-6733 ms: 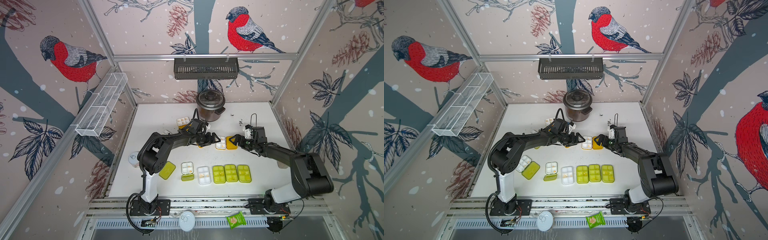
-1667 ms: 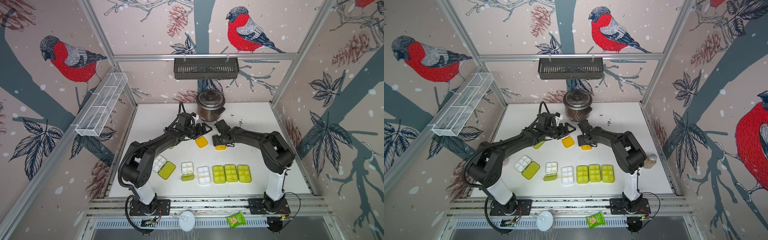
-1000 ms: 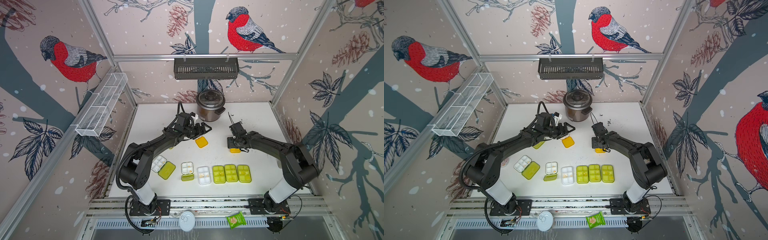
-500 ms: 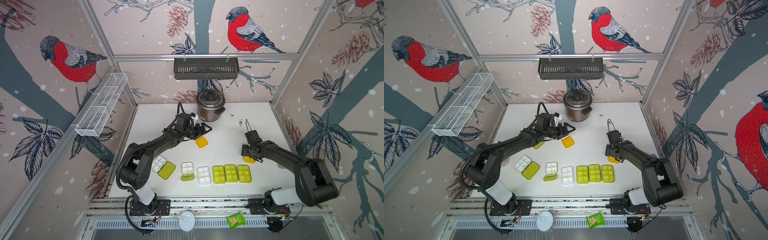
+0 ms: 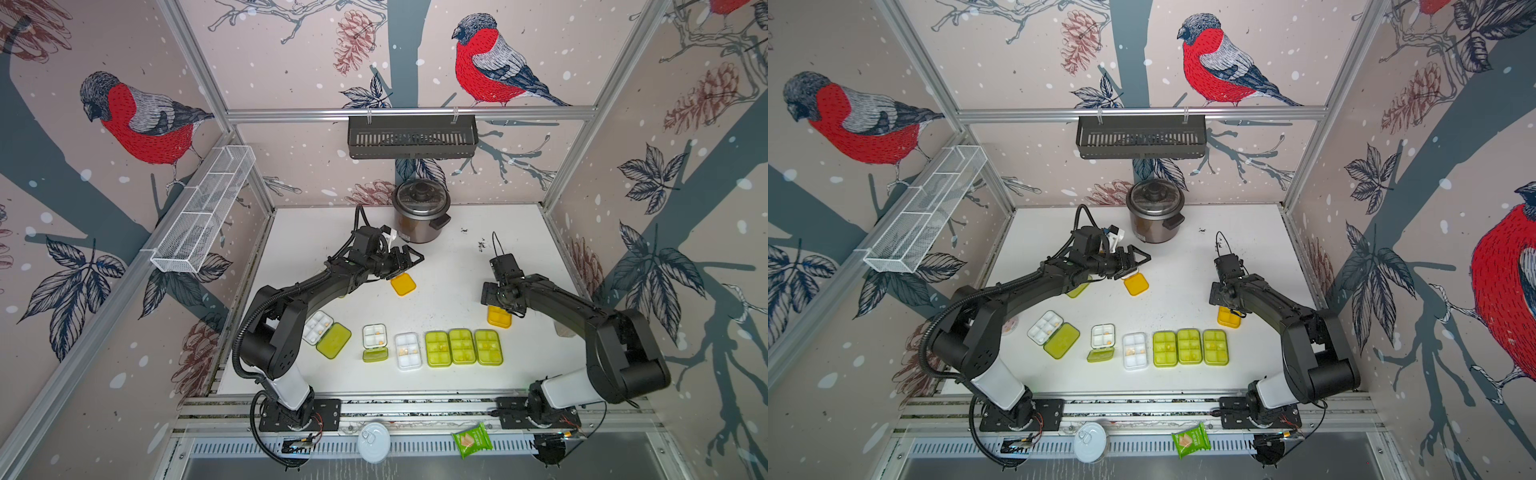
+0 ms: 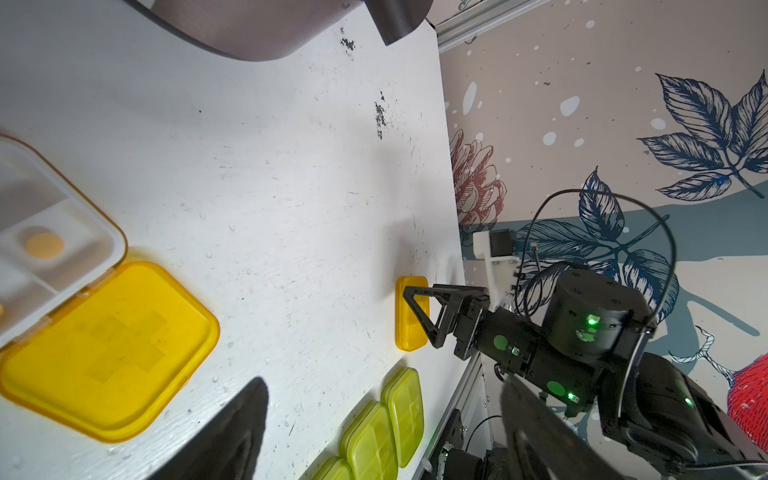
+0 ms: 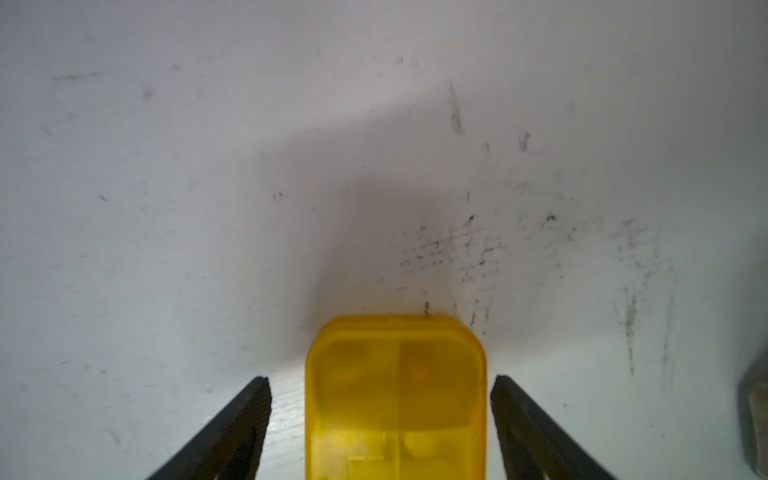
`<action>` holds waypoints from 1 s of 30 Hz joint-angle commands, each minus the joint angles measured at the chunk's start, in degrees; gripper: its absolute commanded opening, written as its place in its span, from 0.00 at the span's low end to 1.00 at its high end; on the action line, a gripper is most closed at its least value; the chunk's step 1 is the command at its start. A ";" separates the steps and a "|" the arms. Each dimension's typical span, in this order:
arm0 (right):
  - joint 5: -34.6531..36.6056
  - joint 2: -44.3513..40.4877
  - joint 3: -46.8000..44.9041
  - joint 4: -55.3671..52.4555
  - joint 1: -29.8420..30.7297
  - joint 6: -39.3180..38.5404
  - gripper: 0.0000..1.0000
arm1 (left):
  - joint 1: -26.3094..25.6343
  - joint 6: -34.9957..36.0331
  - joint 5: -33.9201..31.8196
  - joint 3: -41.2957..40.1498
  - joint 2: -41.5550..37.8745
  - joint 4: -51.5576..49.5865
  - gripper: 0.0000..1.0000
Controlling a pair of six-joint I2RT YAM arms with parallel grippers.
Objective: Close pillboxes
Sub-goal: Place the pillbox at the center of the board, then move the pillbox to the center of the board.
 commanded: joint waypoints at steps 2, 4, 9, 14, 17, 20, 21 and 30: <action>4.19 0.49 4.73 -3.02 2.42 -0.07 0.86 | 0.09 -0.97 1.38 0.23 -0.29 2.10 0.87; 0.95 1.13 6.28 -1.89 3.25 0.62 0.85 | 0.11 -0.97 1.35 0.22 -0.25 2.06 0.87; -7.47 3.22 5.96 2.12 7.26 2.82 0.82 | 0.04 -0.62 1.09 0.33 -0.11 1.59 0.87; -10.45 4.74 2.28 4.78 8.75 3.14 0.81 | 0.08 -0.79 1.21 0.36 -0.11 1.63 0.87; -9.46 4.53 0.11 5.26 8.53 3.63 0.81 | 0.06 -0.80 1.04 0.27 -0.03 1.65 0.87; -8.36 3.56 -1.55 4.68 7.99 3.73 0.81 | 0.07 -0.96 1.26 0.31 0.11 1.76 0.87; -7.97 3.14 -1.96 4.42 7.83 3.73 0.81 | 0.06 -0.97 1.28 0.26 0.19 1.81 0.87; -6.63 -0.77 -3.69 1.32 5.80 1.61 0.81 | 0.09 -0.97 1.14 0.16 0.47 1.85 0.87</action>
